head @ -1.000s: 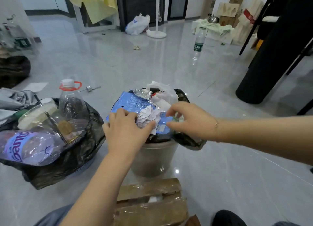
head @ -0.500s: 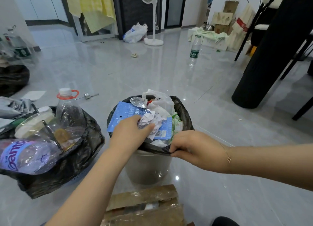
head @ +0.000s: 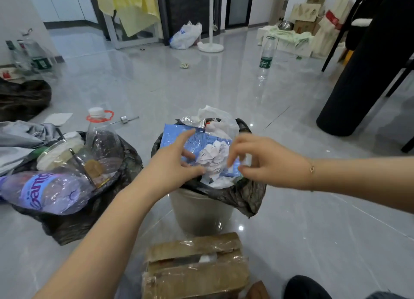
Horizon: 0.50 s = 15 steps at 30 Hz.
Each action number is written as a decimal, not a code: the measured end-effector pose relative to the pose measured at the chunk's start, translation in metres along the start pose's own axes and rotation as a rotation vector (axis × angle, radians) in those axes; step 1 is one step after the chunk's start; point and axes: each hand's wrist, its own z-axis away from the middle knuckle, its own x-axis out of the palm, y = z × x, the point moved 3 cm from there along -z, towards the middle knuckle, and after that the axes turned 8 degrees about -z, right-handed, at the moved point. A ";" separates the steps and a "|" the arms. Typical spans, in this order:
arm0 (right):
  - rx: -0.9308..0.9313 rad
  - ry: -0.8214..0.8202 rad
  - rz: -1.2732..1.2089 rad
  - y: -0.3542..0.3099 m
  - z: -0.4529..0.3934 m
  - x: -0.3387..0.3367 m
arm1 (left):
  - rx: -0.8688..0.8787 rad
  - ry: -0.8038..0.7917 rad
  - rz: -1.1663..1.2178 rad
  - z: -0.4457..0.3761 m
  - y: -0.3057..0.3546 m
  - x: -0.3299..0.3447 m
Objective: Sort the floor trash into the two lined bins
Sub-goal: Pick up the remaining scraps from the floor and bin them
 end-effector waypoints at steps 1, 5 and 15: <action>-0.052 0.003 0.055 0.000 -0.008 0.000 | 0.014 0.091 0.063 0.005 -0.005 -0.004; -0.105 -0.172 0.370 0.002 -0.038 0.016 | 0.174 0.149 0.075 0.029 -0.030 -0.010; 0.184 -0.524 0.284 0.006 -0.061 0.037 | 0.372 0.206 -0.105 0.044 -0.048 0.001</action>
